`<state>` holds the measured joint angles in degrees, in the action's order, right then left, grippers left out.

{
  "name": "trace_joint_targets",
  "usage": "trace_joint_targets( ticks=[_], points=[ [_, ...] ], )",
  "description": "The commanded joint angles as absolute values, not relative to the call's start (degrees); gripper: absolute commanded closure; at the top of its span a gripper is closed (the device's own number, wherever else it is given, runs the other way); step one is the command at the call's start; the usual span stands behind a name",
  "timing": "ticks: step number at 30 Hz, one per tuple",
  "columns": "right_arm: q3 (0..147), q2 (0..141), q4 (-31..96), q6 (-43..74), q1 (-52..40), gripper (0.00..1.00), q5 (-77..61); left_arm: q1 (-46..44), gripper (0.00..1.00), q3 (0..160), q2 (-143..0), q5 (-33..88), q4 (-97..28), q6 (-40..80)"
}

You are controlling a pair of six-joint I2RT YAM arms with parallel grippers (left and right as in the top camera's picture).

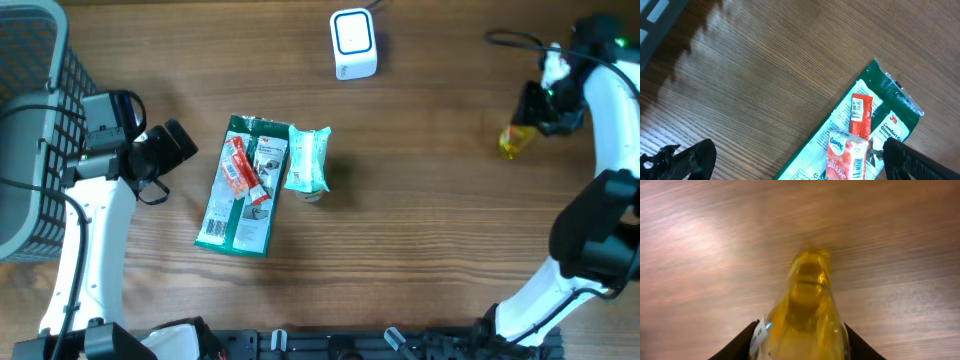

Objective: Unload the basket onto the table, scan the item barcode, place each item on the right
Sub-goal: 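Carry the bottle right and set it down on the table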

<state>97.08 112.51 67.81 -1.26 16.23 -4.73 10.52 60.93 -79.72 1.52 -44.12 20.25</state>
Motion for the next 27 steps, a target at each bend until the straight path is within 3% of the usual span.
trace_joint_targets(
  ticks=[1, 4, 8, 9, 12, 16, 20, 24, 27],
  points=[
    [92.6, 112.2, 63.6, 0.0, 19.1, 0.82, -7.3, 10.7, 0.0, 61.1, -80.1, 1.0, -44.0, 20.2],
    [90.1, 112.2, 61.2, 0.0, 19.7, 0.64, -6.8, 10.7, 0.0, 61.1, -80.1, 1.0, -44.0, 20.2],
    [89.4, 112.2, 60.3, 0.0, 19.7, 0.04, -5.0, 10.7, 0.0, 61.1, -80.1, 1.0, -44.0, 20.2],
    [89.4, 112.2, 60.2, 0.0, 19.7, 0.0, -5.0, 10.7, 0.0, 61.1, -80.1, 1.0, -44.0, 20.2],
    [91.2, 112.1, 61.2, 0.2, 19.7, 0.0, -5.0, 10.7, 0.0, 61.1, -80.1, 1.0, -44.0, 20.2],
    [105.4, 111.7, 68.8, 0.1, 19.7, 0.0, -7.7, 10.7, 0.0, 61.1, -80.1, 1.0, -44.0, 20.2],
    [119.9, 111.5, 77.9, -0.1, 17.5, 0.13, -21.5, 10.7, 0.0, 61.1, -80.1, 1.0, -44.0, 20.2],
    [122.3, 110.8, 83.4, -4.3, 10.8, 0.15, -33.0, 10.7, 0.0, 61.1, -80.1, 1.0, -44.0, 20.2],
    [120.2, 111.0, 85.4, -4.5, 3.0, 0.18, -34.3, 10.7, 0.0, 61.1, -80.1, 1.0, -44.0, 20.2]
  ],
)
